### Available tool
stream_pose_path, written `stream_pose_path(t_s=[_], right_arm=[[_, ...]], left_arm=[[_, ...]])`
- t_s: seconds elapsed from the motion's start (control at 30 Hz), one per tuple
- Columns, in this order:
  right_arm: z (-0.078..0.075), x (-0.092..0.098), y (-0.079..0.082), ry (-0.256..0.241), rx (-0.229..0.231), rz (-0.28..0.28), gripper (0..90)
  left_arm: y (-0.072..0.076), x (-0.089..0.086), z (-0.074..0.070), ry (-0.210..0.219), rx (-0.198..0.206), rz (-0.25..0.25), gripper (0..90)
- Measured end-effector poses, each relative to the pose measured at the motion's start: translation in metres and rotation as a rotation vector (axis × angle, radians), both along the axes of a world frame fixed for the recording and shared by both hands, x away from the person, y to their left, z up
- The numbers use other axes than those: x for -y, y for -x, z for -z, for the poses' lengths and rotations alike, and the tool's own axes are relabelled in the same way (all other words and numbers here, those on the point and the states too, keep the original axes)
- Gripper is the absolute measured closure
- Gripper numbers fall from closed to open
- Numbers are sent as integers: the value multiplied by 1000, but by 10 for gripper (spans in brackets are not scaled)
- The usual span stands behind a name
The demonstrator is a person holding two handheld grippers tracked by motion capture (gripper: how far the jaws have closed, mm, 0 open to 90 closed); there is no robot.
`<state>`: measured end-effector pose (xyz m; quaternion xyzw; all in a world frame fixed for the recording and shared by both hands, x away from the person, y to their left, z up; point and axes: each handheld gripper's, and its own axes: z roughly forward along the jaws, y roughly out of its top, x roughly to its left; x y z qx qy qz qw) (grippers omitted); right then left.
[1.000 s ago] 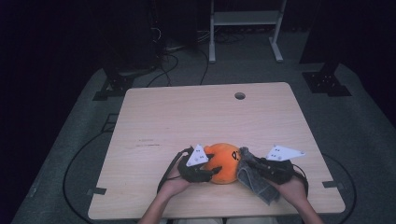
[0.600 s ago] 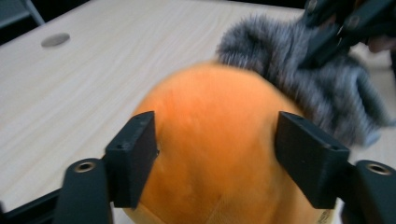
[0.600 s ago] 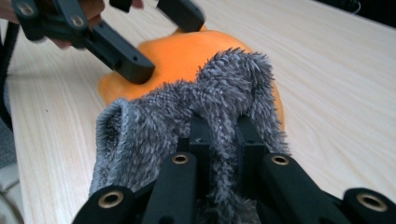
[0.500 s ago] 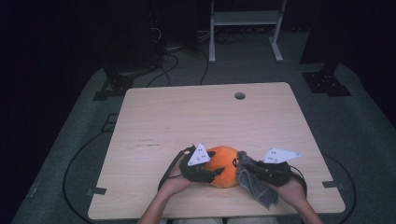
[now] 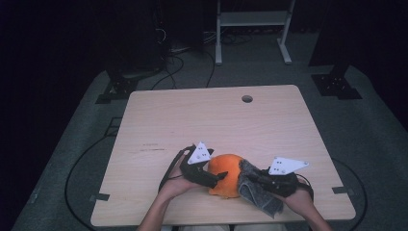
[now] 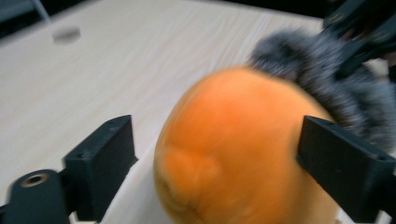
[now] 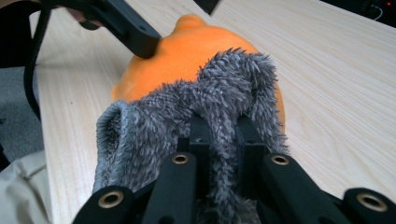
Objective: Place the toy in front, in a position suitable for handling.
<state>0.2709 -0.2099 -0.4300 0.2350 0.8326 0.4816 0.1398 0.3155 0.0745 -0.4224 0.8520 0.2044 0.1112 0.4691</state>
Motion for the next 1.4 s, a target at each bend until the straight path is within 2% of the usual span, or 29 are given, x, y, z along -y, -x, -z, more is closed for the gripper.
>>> stream_pose_path(t_s=[0.03, 0.07, 0.17, 0.23, 0.3, 0.37, 0.4, 0.47, 0.5, 0.67, 0.7, 0.73, 0.8, 0.83, 0.87, 0.93, 0.97, 1.0, 1.07, 1.13, 1.17, 1.23, 1.27, 1.33, 1.4], right_arm=[[0, 2, -1, -2, -8, 1, 799], [2, 4, -2, -3, -20, 11, 799], [7, 15, -10, 10, -65, 78, 799], [7, 21, -13, 22, -76, 114, 799], [3, 23, -13, -20, -82, 114, 799], [-4, 18, -10, -69, -63, 77, 799], [-7, 13, -9, -76, -54, 65, 799], [-7, 7, -9, -55, -45, 59, 799], [-5, 8, -11, -52, -55, 67, 799], [10, 27, -21, 23, -119, 164, 800], [9, 29, -20, 10, -123, 161, 799], [6, 30, -19, -25, -117, 145, 800], [-8, 24, -13, -91, -82, 91, 799], [-12, 19, -11, -100, -66, 63, 799], [-13, 15, -9, -98, -60, 49, 798], [-10, 8, -10, -53, -51, 46, 798], [-5, 9, -12, -49, -70, 53, 799], [-3, 11, -14, -49, -81, 65, 799], [3, 19, -20, -4, -101, 120, 799], [4, 27, -21, -9, -122, 150, 799], [1, 28, -19, -30, -110, 139, 799], [-10, 24, -11, -104, -79, 71, 799], [-15, 18, -8, -105, -59, 40, 798], [-14, 5, -5, -51, -39, 16, 798], [-8, 2, -7, -21, -34, 18, 800]], left_arm=[[0, 0, 3, 2, -15, 24, 168], [2, 1, 5, 1, -3, 36, 233], [7, 4, 4, -20, 28, 49, 297], [9, 5, 4, -36, 50, 63, 322], [12, 5, 3, -49, 73, 76, 342], [15, 7, 4, -58, 98, 92, 356], [16, 8, 4, -68, 107, 95, 363], [17, 7, 3, -83, 120, 100, 372], [18, 7, 3, -81, 121, 98, 373], [20, 9, 3, -82, 138, 103, 369], [20, 9, 2, -85, 142, 106, 367], [21, 10, 2, -85, 147, 107, 366], [22, 12, 3, -84, 155, 112, 366], [22, 12, 2, -87, 158, 116, 366], [22, 12, 2, -90, 160, 116, 365], [23, 13, 3, -94, 161, 120, 366], [24, 14, 3, -89, 162, 118, 366], [24, 14, 3, -88, 166, 118, 366], [25, 15, 2, -93, 172, 121, 365], [26, 16, 2, -93, 176, 120, 365], [26, 17, 2, -94, 179, 120, 364], [26, 18, 2, -91, 182, 116, 364], [26, 19, 2, -84, 180, 115, 361], [26, 19, 1, -77, 167, 122, 337], [21, 13, -3, -25, 118, 111, 242]])
